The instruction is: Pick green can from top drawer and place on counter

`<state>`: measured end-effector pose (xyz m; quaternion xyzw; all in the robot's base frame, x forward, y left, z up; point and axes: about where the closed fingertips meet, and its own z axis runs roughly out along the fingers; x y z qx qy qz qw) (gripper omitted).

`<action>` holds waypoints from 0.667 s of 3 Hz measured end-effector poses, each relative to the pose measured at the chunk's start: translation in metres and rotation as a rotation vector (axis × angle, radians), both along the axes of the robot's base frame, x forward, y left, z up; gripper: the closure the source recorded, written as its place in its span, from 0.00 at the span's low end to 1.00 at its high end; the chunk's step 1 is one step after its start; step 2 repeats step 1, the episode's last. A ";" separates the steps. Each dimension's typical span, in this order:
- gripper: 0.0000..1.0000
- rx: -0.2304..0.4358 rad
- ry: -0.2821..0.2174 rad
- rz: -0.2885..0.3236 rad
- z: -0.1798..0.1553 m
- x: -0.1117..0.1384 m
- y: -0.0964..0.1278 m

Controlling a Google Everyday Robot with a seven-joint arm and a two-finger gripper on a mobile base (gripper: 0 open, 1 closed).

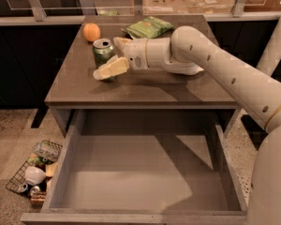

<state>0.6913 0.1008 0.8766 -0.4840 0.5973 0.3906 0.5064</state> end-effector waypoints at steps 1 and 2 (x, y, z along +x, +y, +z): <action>0.00 0.000 0.000 0.000 0.000 0.000 0.000; 0.00 0.000 0.000 0.000 0.000 0.000 0.000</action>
Offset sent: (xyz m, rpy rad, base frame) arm 0.0000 0.0000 0.0000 0.0000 0.0000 0.0000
